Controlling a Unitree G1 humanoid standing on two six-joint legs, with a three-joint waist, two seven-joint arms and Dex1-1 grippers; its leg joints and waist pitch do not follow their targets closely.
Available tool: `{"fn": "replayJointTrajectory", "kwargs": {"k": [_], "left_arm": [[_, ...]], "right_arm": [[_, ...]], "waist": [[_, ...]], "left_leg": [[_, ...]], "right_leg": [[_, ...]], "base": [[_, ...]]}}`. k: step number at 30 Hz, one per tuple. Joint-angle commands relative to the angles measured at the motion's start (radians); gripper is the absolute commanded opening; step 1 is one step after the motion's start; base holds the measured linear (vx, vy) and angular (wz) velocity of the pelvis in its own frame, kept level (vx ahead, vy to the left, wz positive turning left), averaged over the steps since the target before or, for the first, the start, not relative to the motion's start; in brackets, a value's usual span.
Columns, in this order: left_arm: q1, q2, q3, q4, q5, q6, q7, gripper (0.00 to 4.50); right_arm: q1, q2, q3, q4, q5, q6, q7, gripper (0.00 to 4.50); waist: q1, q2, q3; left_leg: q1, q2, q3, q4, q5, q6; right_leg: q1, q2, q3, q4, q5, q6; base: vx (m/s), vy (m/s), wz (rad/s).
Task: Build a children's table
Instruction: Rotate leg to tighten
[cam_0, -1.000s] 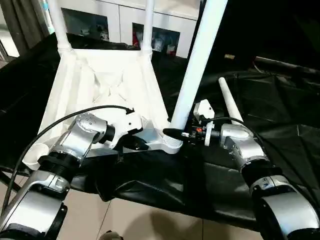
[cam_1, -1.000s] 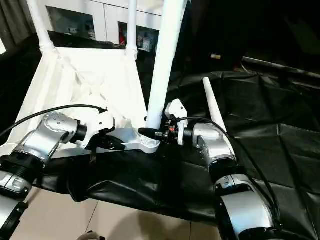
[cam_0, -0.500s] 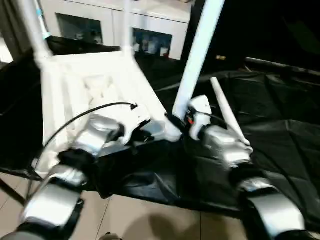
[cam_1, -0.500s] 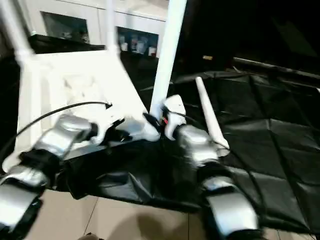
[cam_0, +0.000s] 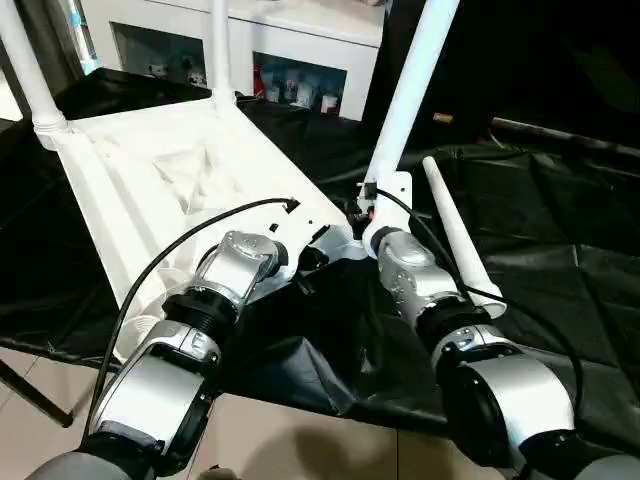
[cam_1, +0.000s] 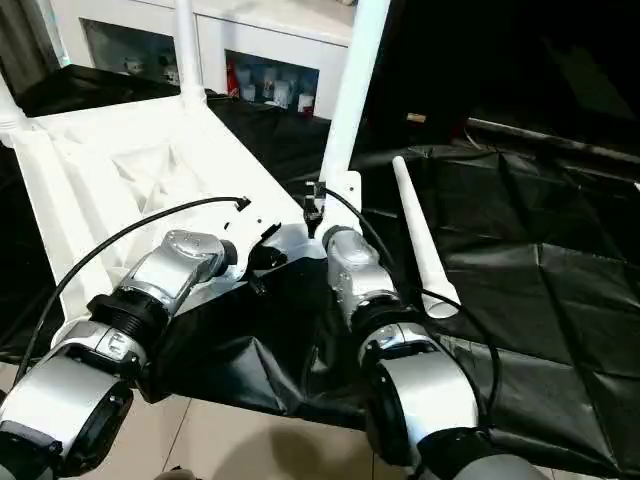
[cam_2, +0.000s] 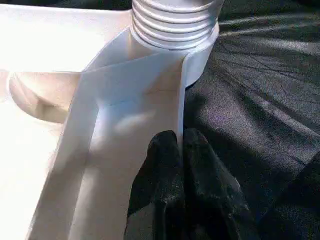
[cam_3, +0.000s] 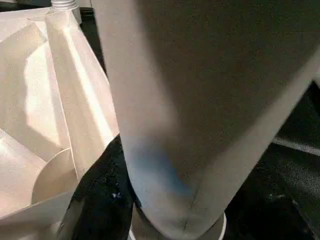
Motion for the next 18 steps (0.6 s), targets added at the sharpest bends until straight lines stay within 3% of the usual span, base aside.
{"fn": "replayJointTrajectory", "kwargs": {"k": [1,11,13,15,17,18], "left_arm": [[-0.043,-0.013,0.029,0.001,0.004,0.001,0.091,0.00],[-0.036,-0.004,0.013,-0.012,-0.001,-0.013,0.032,0.00],[-0.020,0.030,-0.009,-0.042,-0.009,-0.042,-0.070,0.00],[-0.005,0.063,-0.030,-0.063,-0.011,-0.076,-0.151,0.00],[0.004,0.083,-0.039,-0.072,-0.011,-0.082,-0.190,0.00],[0.012,0.103,-0.048,-0.080,-0.009,-0.090,-0.220,0.00]], "right_arm": [[0.056,0.092,0.018,0.119,0.012,0.118,0.030,1.90],[0.037,0.085,0.013,0.120,-0.008,0.126,0.074,1.90],[0.028,0.059,0.059,0.114,-0.041,0.140,0.209,1.90],[0.029,0.030,0.104,0.106,-0.071,0.148,0.334,1.90],[0.032,0.011,0.131,0.100,-0.091,0.146,0.415,1.90],[0.039,-0.009,0.157,0.091,-0.108,0.137,0.497,1.90]], "waist": [[0.000,0.018,-0.027],[-0.003,0.024,-0.027],[-0.004,0.029,-0.028],[-0.010,0.027,-0.030],[-0.013,0.027,-0.032],[-0.014,0.029,-0.032]], "left_leg": [[0.011,0.037,-0.018,-0.078,-0.362,-0.044],[0.011,0.039,-0.020,-0.082,-0.381,-0.057],[0.009,0.038,-0.021,-0.083,-0.382,-0.054],[-0.009,0.038,-0.025,-0.086,-0.330,-0.046],[-0.010,0.039,-0.023,-0.085,-0.306,-0.041],[-0.001,0.041,-0.019,-0.079,-0.288,-0.030]], "right_leg": [[0.007,-0.089,0.051,-0.106,-0.327,-0.107],[0.003,-0.088,0.051,-0.109,-0.325,-0.107],[0.006,-0.088,0.052,-0.109,-0.317,-0.111],[0.023,-0.089,0.049,-0.102,-0.269,-0.116],[0.025,-0.087,0.047,-0.099,-0.237,-0.124],[0.022,-0.089,0.050,-0.096,-0.184,-0.154]], "base": [[0.000,0.000,0.00],[0.000,0.000,0.00],[0.000,0.000,0.00],[0.000,0.000,0.00],[0.000,0.000,0.00],[0.000,0.000,0.00]]}}
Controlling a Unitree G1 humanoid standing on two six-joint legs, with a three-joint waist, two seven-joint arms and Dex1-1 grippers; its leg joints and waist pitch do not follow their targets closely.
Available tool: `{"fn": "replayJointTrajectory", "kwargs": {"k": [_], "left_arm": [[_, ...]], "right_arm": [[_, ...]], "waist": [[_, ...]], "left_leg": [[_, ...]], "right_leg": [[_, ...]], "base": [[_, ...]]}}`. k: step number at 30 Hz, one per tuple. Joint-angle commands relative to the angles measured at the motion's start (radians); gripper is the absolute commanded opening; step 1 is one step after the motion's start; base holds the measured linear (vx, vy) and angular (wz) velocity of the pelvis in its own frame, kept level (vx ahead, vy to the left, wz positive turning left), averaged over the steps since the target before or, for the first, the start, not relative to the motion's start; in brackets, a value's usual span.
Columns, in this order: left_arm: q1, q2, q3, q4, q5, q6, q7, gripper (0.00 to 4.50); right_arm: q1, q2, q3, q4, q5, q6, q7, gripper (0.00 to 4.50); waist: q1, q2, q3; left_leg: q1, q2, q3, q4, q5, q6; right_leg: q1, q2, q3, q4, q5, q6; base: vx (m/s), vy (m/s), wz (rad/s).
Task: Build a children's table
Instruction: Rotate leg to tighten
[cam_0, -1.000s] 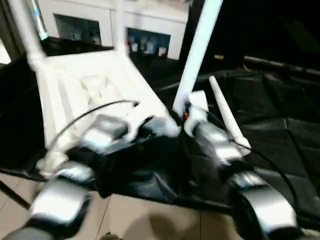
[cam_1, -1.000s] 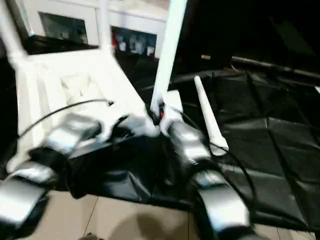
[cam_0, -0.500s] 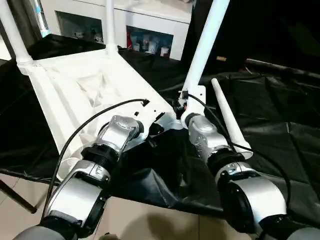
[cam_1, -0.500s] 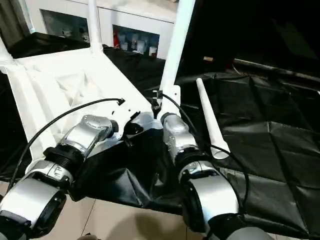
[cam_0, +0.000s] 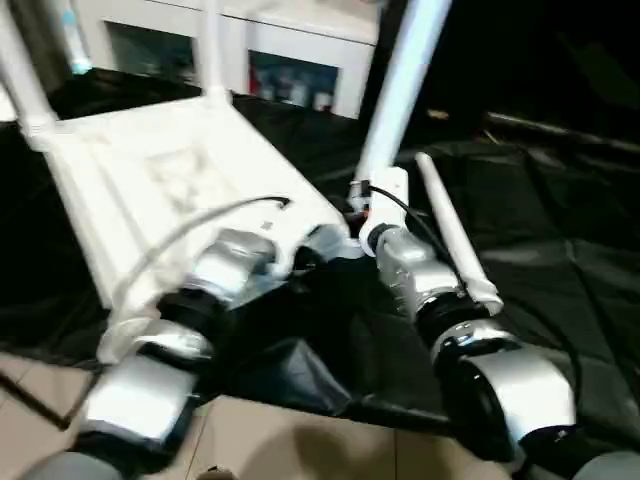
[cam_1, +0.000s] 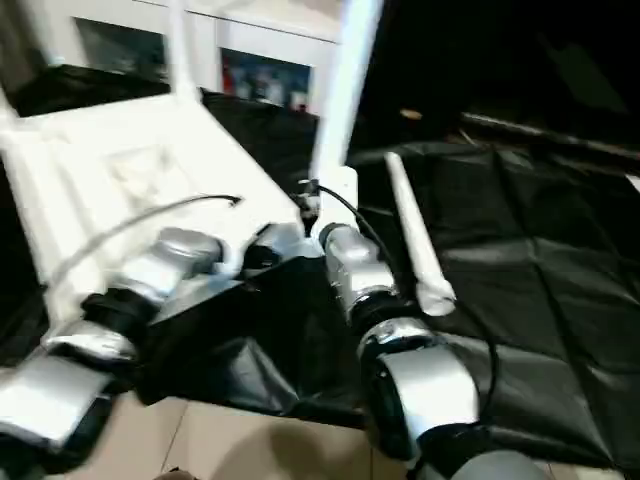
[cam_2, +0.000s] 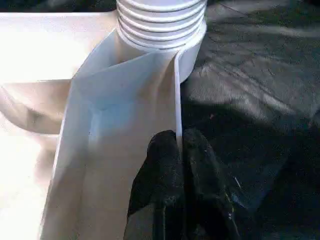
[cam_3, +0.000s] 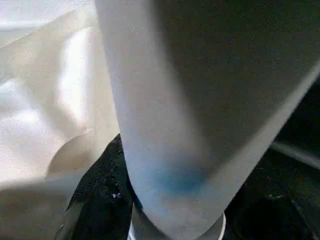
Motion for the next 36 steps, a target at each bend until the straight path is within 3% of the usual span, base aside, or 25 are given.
{"fn": "replayJointTrajectory", "kwargs": {"k": [1,5,7,12,16,21,27,28,30,32,33,34,35,36], "left_arm": [[0.001,0.008,-0.035,-0.048,-0.009,-0.060,-0.078,0.00],[0.057,0.084,-0.047,-0.121,-0.049,-0.143,-0.248,0.00],[0.074,0.100,-0.046,-0.147,-0.067,-0.154,-0.293,0.00],[0.129,0.174,-0.048,-0.217,-0.115,-0.194,-0.458,0.00],[0.148,0.201,-0.041,-0.238,-0.139,-0.205,-0.518,0.00],[0.155,0.211,-0.041,-0.245,-0.134,-0.209,-0.526,0.00],[0.142,0.199,-0.039,-0.218,-0.118,-0.217,-0.485,0.00],[0.125,0.186,-0.035,-0.193,-0.095,-0.199,-0.426,0.00],[0.105,0.167,-0.025,-0.161,-0.074,-0.181,-0.356,0.00],[0.072,0.133,-0.006,-0.114,-0.054,-0.137,-0.250,0.00],[0.046,0.098,0.015,-0.078,-0.049,-0.099,-0.163,0.00],[0.027,0.068,0.030,-0.051,-0.049,-0.071,-0.097,0.00],[0.021,0.059,0.035,-0.042,-0.049,-0.062,-0.077,0.00],[0.001,0.027,0.049,-0.012,-0.049,-0.041,-0.011,0.00]], "right_arm": [[0.071,0.024,0.127,0.081,-0.064,0.088,0.264,1.90],[0.106,-0.060,0.168,0.049,-0.086,0.049,0.493,1.90],[0.114,-0.078,0.170,0.041,-0.084,0.040,0.543,1.90],[0.153,-0.160,0.185,-0.013,-0.057,0.000,0.790,1.90],[0.171,-0.193,0.209,-0.031,-0.078,-0.023,0.857,1.90],[0.184,-0.195,0.217,-0.041,-0.095,-0.038,0.857,1.90],[0.192,-0.168,0.191,-0.051,-0.072,-0.019,0.803,1.90],[0.185,-0.152,0.167,-0.039,-0.059,0.007,0.721,1.90],[0.179,-0.135,0.142,-0.022,-0.050,0.023,0.613,1.90],[0.172,-0.109,0.109,0.003,-0.042,0.050,0.452,1.90],[0.169,-0.085,0.085,0.018,-0.035,0.069,0.326,1.90],[0.165,-0.066,0.067,0.032,-0.028,0.085,0.235,1.90],[0.164,-0.060,0.061,0.035,-0.026,0.090,0.206,1.90],[0.159,-0.038,0.043,0.048,-0.017,0.098,0.118,1.90]], "waist": [[0.005,0.023,-0.035],[0.008,0.023,-0.037],[0.006,0.027,-0.040],[0.015,0.026,-0.041],[0.029,0.025,-0.040],[0.029,0.027,-0.038],[0.030,0.029,-0.040],[0.029,0.028,-0.039],[0.025,0.030,-0.034],[0.019,0.027,-0.026],[0.017,0.027,-0.022],[0.016,0.034,-0.022],[0.016,0.034,-0.022],[0.013,0.030,-0.022]], "left_leg": [[-0.001,0.040,-0.014,-0.071,-0.260,-0.012],[0.003,0.043,-0.009,-0.063,-0.189,0.021],[0.006,0.044,-0.006,-0.059,-0.148,0.035],[0.010,0.046,0.001,-0.053,-0.096,0.066],[0.015,0.051,0.006,-0.053,-0.120,0.052],[0.017,0.050,0.007,-0.058,-0.173,0.012],[0.016,0.047,0.009,-0.055,-0.140,0.018],[0.016,0.047,0.008,-0.056,-0.146,0.013],[0.018,0.046,0.007,-0.062,-0.205,-0.006],[0.024,0.043,0.003,-0.068,-0.288,-0.034],[0.029,0.043,-0.002,-0.070,-0.335,-0.053],[0.033,0.043,-0.009,-0.072,-0.369,-0.070],[0.033,0.043,-0.009,-0.072,-0.369,-0.070],[0.025,0.043,-0.018,-0.077,-0.391,-0.072]], "right_leg": [[0.029,-0.089,0.052,-0.086,-0.149,-0.170],[0.034,-0.088,0.051,-0.074,-0.036,-0.214],[0.038,-0.086,0.048,-0.062,0.053,-0.247],[0.045,-0.081,0.043,-0.053,0.139,-0.279],[0.040,-0.084,0.041,-0.053,0.091,-0.279],[0.036,-0.085,0.045,-0.061,-0.010,-0.257],[0.037,-0.082,0.044,-0.056,0.046,-0.258],[0.036,-0.082,0.045,-0.057,0.036,-0.256],[0.029,-0.084,0.047,-0.067,-0.058,-0.242],[0.020,-0.088,0.053,-0.085,-0.215,-0.215],[0.016,-0.091,0.055,-0.095,-0.334,-0.186],[0.011,-0.096,0.055,-0.101,-0.429,-0.160],[0.011,-0.096,0.055,-0.101,-0.429,-0.160],[0.016,-0.099,0.050,-0.109,-0.504,-0.121]], "base": [[0.000,0.000,0.00],[0.000,0.000,0.00],[0.000,0.000,0.00],[0.000,0.000,0.00],[0.000,0.000,0.00],[0.000,0.000,0.00],[0.000,0.000,0.00],[0.000,0.000,0.00],[0.000,0.000,0.00],[0.000,0.000,0.00],[-0.052,-0.013,-0.01],[-0.067,-0.004,-0.07],[-0.067,-0.004,-0.07],[-0.064,0.013,-0.13]]}}
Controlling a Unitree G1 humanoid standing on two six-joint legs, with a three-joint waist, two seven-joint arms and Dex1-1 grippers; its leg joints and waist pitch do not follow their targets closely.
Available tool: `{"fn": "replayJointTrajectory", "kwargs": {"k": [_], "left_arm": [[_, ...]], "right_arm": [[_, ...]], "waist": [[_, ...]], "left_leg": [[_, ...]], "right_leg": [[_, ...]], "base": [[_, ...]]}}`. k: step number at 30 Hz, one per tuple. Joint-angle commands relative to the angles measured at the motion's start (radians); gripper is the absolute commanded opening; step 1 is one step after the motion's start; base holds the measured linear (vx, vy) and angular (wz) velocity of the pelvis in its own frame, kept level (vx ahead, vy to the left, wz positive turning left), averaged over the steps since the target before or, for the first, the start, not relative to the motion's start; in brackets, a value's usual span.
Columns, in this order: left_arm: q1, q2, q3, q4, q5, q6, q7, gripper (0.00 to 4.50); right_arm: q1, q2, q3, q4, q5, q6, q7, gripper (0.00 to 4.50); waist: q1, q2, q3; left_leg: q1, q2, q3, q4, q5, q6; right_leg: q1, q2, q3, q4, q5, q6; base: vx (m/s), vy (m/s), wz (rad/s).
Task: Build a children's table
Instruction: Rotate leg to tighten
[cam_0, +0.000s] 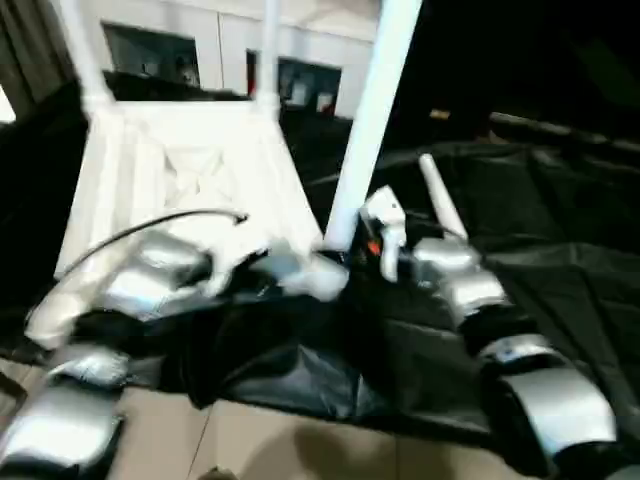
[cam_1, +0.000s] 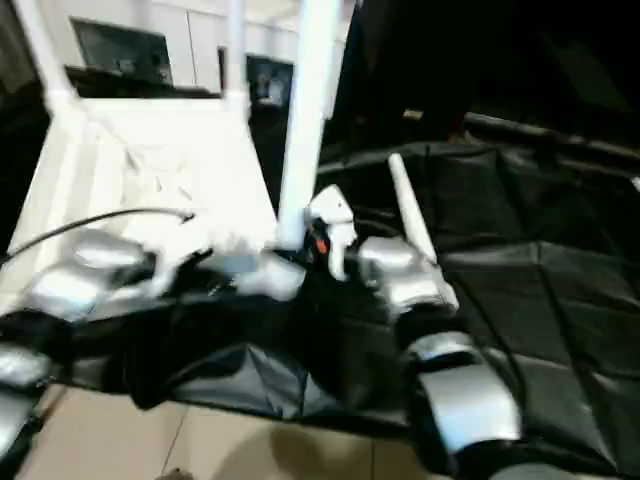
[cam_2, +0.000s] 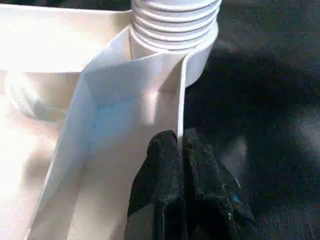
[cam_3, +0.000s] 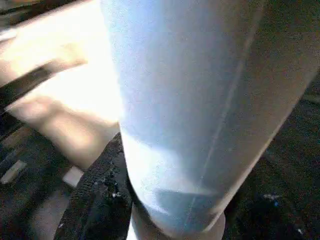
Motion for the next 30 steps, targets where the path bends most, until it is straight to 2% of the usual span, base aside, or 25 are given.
{"fn": "replayJointTrajectory", "kwargs": {"k": [1,2,3,4,5,6,7,9,10,12,19,22,23,25,26,28,30], "left_arm": [[-0.076,-0.086,0.055,0.051,-0.017,0.039,0.187,0.00],[-0.087,-0.109,0.058,0.070,-0.012,0.044,0.229,0.00],[-0.099,-0.139,0.058,0.090,-0.009,0.044,0.273,0.00],[-0.116,-0.184,0.065,0.115,-0.012,0.045,0.326,0.00],[-0.118,-0.189,0.065,0.118,-0.013,0.045,0.332,0.00],[-0.118,-0.189,0.065,0.118,-0.013,0.045,0.332,0.00],[-0.133,-0.225,0.069,0.133,-0.017,0.049,0.363,0.00],[-0.138,-0.237,0.066,0.140,-0.010,0.048,0.373,0.00],[-0.140,-0.242,0.063,0.143,-0.005,0.046,0.376,0.00],[-0.147,-0.249,0.059,0.153,0.001,0.048,0.381,0.00],[-0.153,-0.239,0.058,0.179,0.007,0.038,0.382,0.00],[-0.158,-0.235,0.060,0.185,0.010,0.034,0.374,0.00],[-0.159,-0.234,0.060,0.186,0.010,0.034,0.372,0.00],[-0.162,-0.232,0.059,0.188,0.011,0.031,0.365,0.00],[-0.164,-0.227,0.055,0.190,0.013,0.023,0.355,0.00],[-0.165,-0.226,0.053,0.192,0.014,0.020,0.351,0.00],[-0.162,-0.219,0.046,0.185,0.016,0.012,0.330,0.00]], "right_arm": [[0.057,0.055,-0.017,0.150,-0.007,0.105,-0.253,1.90],[0.053,0.071,-0.030,0.159,0.000,0.107,-0.312,1.90],[0.046,0.091,-0.043,0.168,0.007,0.104,-0.372,1.90],[0.038,0.120,-0.059,0.178,0.018,0.104,-0.424,1.90],[0.037,0.123,-0.061,0.179,0.020,0.105,-0.430,1.90],[0.037,0.123,-0.061,0.179,0.020,0.105,-0.430,1.89],[0.029,0.147,-0.075,0.187,0.031,0.114,-0.456,1.89],[0.026,0.158,-0.078,0.189,0.030,0.121,-0.463,1.89],[0.025,0.163,-0.079,0.189,0.027,0.124,-0.467,1.89],[0.019,0.174,-0.084,0.194,0.025,0.133,-0.488,1.89],[0.008,0.183,-0.098,0.206,0.020,0.139,-0.520,1.89],[0.000,0.184,-0.094,0.208,0.010,0.137,-0.510,1.89],[-0.002,0.185,-0.099,0.207,0.015,0.133,-0.500,2.24],[-0.007,0.185,-0.118,0.203,0.032,0.124,-0.494,2.24],[-0.015,0.183,-0.129,0.202,0.040,0.122,-0.491,2.48],[-0.017,0.181,-0.130,0.202,0.040,0.122,-0.489,2.70],[-0.023,0.176,-0.132,0.198,0.042,0.111,-0.474,2.82]], "waist": [[-0.005,0.025,-0.029],[-0.003,0.026,-0.026],[-0.005,0.029,-0.023],[-0.003,0.026,-0.025],[-0.004,0.027,-0.024],[0.000,0.027,-0.028],[0.001,0.022,-0.028],[0.003,0.022,-0.029],[0.006,0.022,-0.031],[0.007,0.020,-0.031],[0.009,0.020,-0.032],[0.006,0.023,-0.030],[0.006,0.023,-0.030],[0.007,0.023,-0.029],[0.006,0.027,-0.029],[0.003,0.025,-0.029],[-0.001,0.026,-0.033]], "left_leg": [[0.015,0.037,-0.033,-0.077,-0.398,-0.072],[0.026,0.034,-0.030,-0.074,-0.430,-0.068],[0.031,0.033,-0.030,-0.073,-0.456,-0.064],[0.031,0.032,-0.031,-0.075,-0.460,-0.057],[0.028,0.031,-0.030,-0.076,-0.460,-0.054],[0.028,0.033,-0.030,-0.076,-0.451,-0.052],[0.022,0.032,-0.028,-0.077,-0.431,-0.043],[0.018,0.032,-0.026,-0.078,-0.410,-0.038],[0.012,0.032,-0.024,-0.078,-0.374,-0.031],[0.010,0.031,-0.021,-0.078,-0.351,-0.027],[0.009,0.032,-0.022,-0.079,-0.350,-0.031],[0.009,0.032,-0.024,-0.082,-0.380,-0.038],[0.010,0.032,-0.024,-0.082,-0.383,-0.038],[0.008,0.032,-0.025,-0.083,-0.387,-0.038],[0.007,0.032,-0.027,-0.084,-0.390,-0.040],[0.008,0.032,-0.027,-0.084,-0.396,-0.039],[-0.001,0.033,-0.030,-0.085,-0.370,-0.038]], "right_leg": [[0.004,-0.096,0.048,-0.114,-0.497,-0.111],[-0.010,-0.092,0.049,-0.121,-0.505,-0.108],[-0.014,-0.091,0.048,-0.126,-0.519,-0.106],[-0.011,-0.090,0.046,-0.127,-0.516,-0.099],[-0.012,-0.088,0.047,-0.128,-0.508,-0.097],[-0.010,-0.087,0.047,-0.125,-0.468,-0.098],[-0.007,-0.085,0.049,-0.121,-0.424,-0.102],[-0.005,-0.085,0.051,-0.117,-0.381,-0.108],[0.001,-0.084,0.053,-0.111,-0.318,-0.118],[0.004,-0.084,0.053,-0.107,-0.280,-0.125],[0.007,-0.085,0.052,-0.107,-0.285,-0.125],[0.004,-0.085,0.052,-0.112,-0.330,-0.114],[0.004,-0.086,0.052,-0.113,-0.334,-0.113],[0.003,-0.087,0.053,-0.114,-0.346,-0.109],[0.004,-0.088,0.053,-0.114,-0.350,-0.108],[0.001,-0.086,0.053,-0.116,-0.360,-0.105],[0.010,-0.087,0.051,-0.110,-0.330,-0.109]], "base": [[-0.054,0.018,-0.08],[-0.054,0.018,-0.08],[-0.055,0.014,0.02],[0.000,0.000,0.00],[0.000,0.000,0.00],[0.000,0.000,0.00],[0.000,0.000,0.00],[0.000,0.000,0.00],[0.000,0.000,0.00],[0.000,0.000,0.00],[0.000,0.000,0.00],[0.000,0.000,0.00],[0.000,0.000,0.00],[0.000,0.000,0.00],[0.000,0.000,0.00],[0.000,0.000,0.00],[0.000,0.000,0.00]]}}
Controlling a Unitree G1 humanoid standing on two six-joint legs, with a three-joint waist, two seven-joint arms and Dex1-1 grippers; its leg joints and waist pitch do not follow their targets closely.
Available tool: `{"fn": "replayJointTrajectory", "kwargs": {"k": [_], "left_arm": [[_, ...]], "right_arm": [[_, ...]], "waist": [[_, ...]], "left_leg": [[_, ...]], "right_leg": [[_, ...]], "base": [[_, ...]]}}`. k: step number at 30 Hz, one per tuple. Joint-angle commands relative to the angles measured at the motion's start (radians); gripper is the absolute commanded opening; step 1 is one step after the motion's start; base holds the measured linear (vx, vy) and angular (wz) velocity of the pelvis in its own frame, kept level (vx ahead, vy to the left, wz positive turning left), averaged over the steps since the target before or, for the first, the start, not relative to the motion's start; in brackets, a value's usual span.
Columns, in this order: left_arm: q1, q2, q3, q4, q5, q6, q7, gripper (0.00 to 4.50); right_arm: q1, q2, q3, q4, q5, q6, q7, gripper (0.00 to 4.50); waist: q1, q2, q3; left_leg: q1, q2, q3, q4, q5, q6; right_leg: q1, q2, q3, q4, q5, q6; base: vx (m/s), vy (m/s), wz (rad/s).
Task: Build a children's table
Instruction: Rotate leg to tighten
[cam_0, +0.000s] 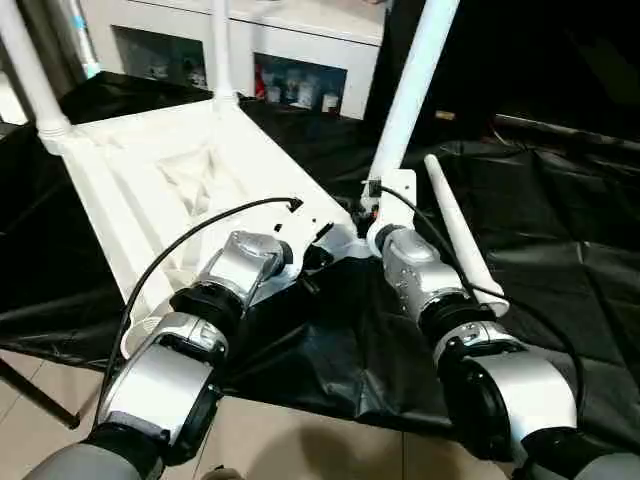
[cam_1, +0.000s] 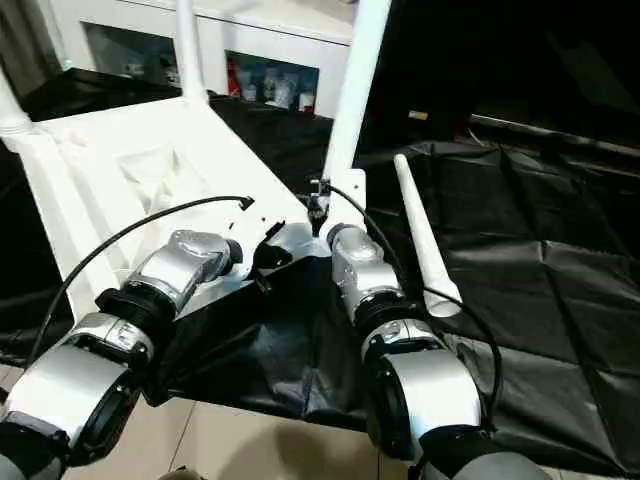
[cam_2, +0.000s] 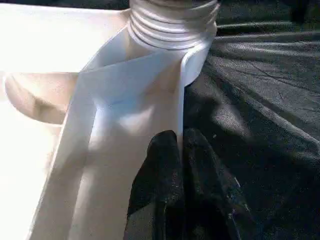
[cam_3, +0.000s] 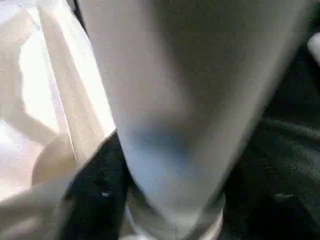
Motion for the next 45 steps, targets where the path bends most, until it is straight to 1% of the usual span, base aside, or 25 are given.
{"fn": "replayJointTrajectory", "kwargs": {"k": [1,2,3,5,6,7,9,11,13,15,16,19,21,22,23,26,28,29,31,33,37,39,40,43,45], "left_arm": [[-0.031,-0.014,0.005,-0.014,0.005,-0.039,0.014,0.00],[-0.025,-0.007,0.002,-0.026,0.002,-0.054,-0.013,0.00],[-0.025,-0.007,0.002,-0.026,0.002,-0.054,-0.013,0.00],[-0.014,0.013,-0.006,-0.053,-0.005,-0.072,-0.066,0.00],[-0.012,0.018,-0.007,-0.058,-0.005,-0.072,-0.076,0.00],[-0.007,0.026,-0.012,-0.068,-0.004,-0.088,-0.092,0.00],[0.000,0.037,-0.016,-0.084,-0.005,-0.085,-0.106,0.00],[0.007,0.047,-0.022,-0.100,-0.006,-0.088,-0.126,0.00],[0.021,0.063,-0.031,-0.124,-0.009,-0.095,-0.169,0.00],[0.035,0.082,-0.036,-0.149,-0.013,-0.103,-0.217,0.00],[0.047,0.098,-0.042,-0.168,-0.014,-0.118,-0.254,0.00],[0.076,0.132,-0.055,-0.219,-0.028,-0.141,-0.343,0.00],[0.090,0.150,-0.062,-0.246,-0.033,-0.132,-0.377,0.00],[0.114,0.176,-0.069,-0.291,-0.049,-0.119,-0.429,0.00],[0.119,0.182,-0.071,-0.301,-0.053,-0.124,-0.443,0.00],[0.145,0.210,-0.079,-0.346,-0.071,-0.135,-0.503,0.00],[0.149,0.214,-0.079,-0.352,-0.072,-0.136,-0.510,0.00],[0.164,0.230,-0.076,-0.376,-0.079,-0.139,-0.541,0.00],[0.174,0.240,-0.074,-0.391,-0.084,-0.143,-0.561,0.00],[0.185,0.254,-0.071,-0.403,-0.086,-0.150,-0.579,0.00],[0.195,0.273,-0.073,-0.422,-0.087,-0.148,-0.590,0.00],[0.198,0.280,-0.073,-0.430,-0.088,-0.144,-0.592,0.00],[0.201,0.281,-0.072,-0.434,-0.087,-0.143,-0.592,0.00],[0.206,0.283,-0.069,-0.437,-0.081,-0.145,-0.589,0.00],[0.213,0.283,-0.068,-0.443,-0.080,-0.144,-0.585,0.00]], "right_arm": [[0.047,0.057,0.016,0.106,0.020,0.081,0.064,2.97],[0.040,0.050,0.012,0.099,0.022,0.067,0.091,3.08],[0.040,0.050,0.012,0.099,0.022,0.067,0.091,3.13],[0.030,0.026,0.013,0.078,0.021,0.038,0.153,3.18],[0.029,0.019,0.016,0.074,0.017,0.033,0.165,3.42],[0.028,0.008,0.021,0.066,0.012,0.026,0.177,3.52],[0.029,-0.008,0.030,0.052,0.004,0.016,0.212,3.61],[0.033,-0.028,0.042,0.033,-0.001,0.004,0.263,3.86],[0.045,-0.065,0.069,-0.002,-0.015,-0.014,0.343,4.02],[0.064,-0.110,0.099,-0.045,-0.031,-0.023,0.441,4.07],[0.079,-0.146,0.117,-0.075,-0.040,-0.021,0.512,4.28],[0.114,-0.219,0.150,-0.145,-0.043,-0.019,0.665,4.37],[0.132,-0.247,0.161,-0.186,-0.027,-0.008,0.743,4.37],[0.158,-0.285,0.180,-0.255,-0.002,0.014,0.851,4.37],[0.162,-0.292,0.184,-0.267,0.002,0.016,0.869,4.37],[0.183,-0.327,0.207,-0.317,0.011,0.023,0.949,4.37],[0.187,-0.333,0.211,-0.325,0.011,0.025,0.961,4.37],[0.201,-0.352,0.226,-0.359,0.009,0.033,1.007,4.37],[0.209,-0.362,0.236,-0.375,0.005,0.036,1.032,4.37],[0.217,-0.372,0.253,-0.389,-0.009,0.030,1.056,4.37],[0.232,-0.378,0.280,-0.410,-0.023,0.026,1.082,4.37],[0.234,-0.376,0.285,-0.413,-0.025,0.027,1.078,4.10],[0.233,-0.370,0.283,-0.411,-0.021,0.030,1.067,4.10],[0.228,-0.358,0.278,-0.406,-0.012,0.036,1.053,3.84],[0.226,-0.348,0.280,-0.400,-0.010,0.036,1.048,3.63]], "waist": [[-0.003,0.019,-0.036],[-0.003,0.020,-0.035],[-0.004,0.020,-0.032],[-0.003,0.021,-0.034],[-0.003,0.020,-0.037],[-0.002,0.021,-0.040],[-0.003,0.021,-0.039],[0.000,0.023,-0.047],[0.004,0.025,-0.054],[0.005,0.023,-0.054],[0.003,0.023,-0.053],[0.006,0.022,-0.054],[0.011,0.022,-0.053],[0.014,0.018,-0.051],[0.019,0.017,-0.049],[0.029,0.018,-0.048],[0.031,0.018,-0.047],[0.031,0.014,-0.046],[0.032,0.016,-0.046],[0.033,0.013,-0.045],[0.032,0.012,-0.047],[0.033,0.011,-0.048],[0.033,0.005,-0.048],[0.033,0.007,-0.048],[0.031,0.005,-0.047]], "left_leg": [[0.004,0.039,-0.027,-0.079,-0.346,-0.037],[0.004,0.039,-0.022,-0.077,-0.326,-0.032],[0.004,0.038,-0.021,-0.077,-0.331,-0.029],[0.002,0.039,-0.021,-0.074,-0.324,-0.025],[-0.001,0.040,-0.020,-0.073,-0.295,-0.021],[-0.004,0.040,-0.017,-0.069,-0.252,-0.016],[-0.006,0.038,-0.014,-0.067,-0.220,-0.010],[-0.009,0.038,-0.010,-0.057,-0.147,0.008],[-0.012,0.034,-0.004,-0.044,-0.034,0.055],[-0.016,0.032,-0.003,-0.042,-0.014,0.074],[-0.015,0.032,-0.001,-0.038,-0.022,0.102],[-0.012,0.035,0.000,-0.034,-0.023,0.121],[-0.011,0.038,0.001,-0.034,-0.032,0.123],[-0.010,0.040,0.003,-0.034,-0.042,0.116],[-0.012,0.041,0.003,-0.034,-0.047,0.117],[-0.008,0.044,0.007,-0.032,-0.054,0.103],[-0.010,0.043,0.007,-0.033,-0.073,0.089],[-0.009,0.044,0.006,-0.034,-0.081,0.084],[-0.010,0.043,0.005,-0.034,-0.084,0.075],[-0.009,0.043,0.006,-0.034,-0.092,0.067],[-0.012,0.040,0.005,-0.031,-0.066,0.069],[-0.012,0.038,0.005,-0.029,-0.059,0.074],[-0.013,0.038,0.005,-0.029,-0.052,0.076],[-0.012,0.039,0.004,-0.029,-0.056,0.075],[-0.013,0.038,0.004,-0.028,-0.054,0.075]], "right_leg": [[0.010,-0.087,0.049,-0.094,-0.303,-0.121],[0.007,-0.085,0.049,-0.093,-0.262,-0.134],[0.006,-0.084,0.049,-0.094,-0.267,-0.137],[0.010,-0.089,0.049,-0.095,-0.279,-0.144],[0.014,-0.089,0.049,-0.090,-0.247,-0.153],[0.018,-0.087,0.047,-0.083,-0.186,-0.166],[0.019,-0.085,0.047,-0.079,-0.142,-0.178],[0.028,-0.085,0.044,-0.065,-0.026,-0.206],[0.032,-0.077,0.041,-0.043,0.182,-0.246],[0.035,-0.074,0.039,-0.039,0.241,-0.262],[0.036,-0.074,0.038,-0.037,0.266,-0.276],[0.036,-0.076,0.038,-0.036,0.271,-0.290],[0.036,-0.078,0.038,-0.035,0.246,-0.295],[0.036,-0.077,0.037,-0.037,0.223,-0.297],[0.039,-0.075,0.036,-0.037,0.215,-0.295],[0.030,-0.074,0.036,-0.035,0.182,-0.294],[0.030,-0.077,0.037,-0.037,0.140,-0.287],[0.030,-0.077,0.036,-0.039,0.122,-0.284],[0.029,-0.078,0.037,-0.039,0.100,-0.273],[0.028,-0.077,0.037,-0.040,0.082,-0.270],[0.029,-0.076,0.037,-0.035,0.107,-0.269],[0.029,-0.077,0.037,-0.034,0.120,-0.271],[0.030,-0.076,0.037,-0.033,0.121,-0.271],[0.029,-0.079,0.037,-0.033,0.105,-0.271],[0.029,-0.077,0.037,-0.032,0.107,-0.271]], "base": [[0.000,0.000,0.00],[0.000,0.000,0.00],[0.000,0.000,0.00],[0.000,0.000,0.00],[0.000,0.000,0.00],[0.000,0.000,0.00],[0.000,0.000,0.00],[0.000,0.000,0.00],[0.000,0.000,0.00],[0.000,0.000,0.00],[0.000,0.000,0.00],[0.000,0.000,0.00],[0.000,0.000,0.00],[0.000,0.000,0.00],[0.000,0.000,0.00],[0.000,0.000,0.00],[0.000,0.000,0.00],[0.000,0.000,0.00],[0.000,0.000,0.00],[0.000,0.000,0.00],[0.000,0.000,0.00],[0.000,0.000,0.00],[0.000,0.000,0.00],[0.000,0.000,0.00],[0.000,0.000,0.00]]}}
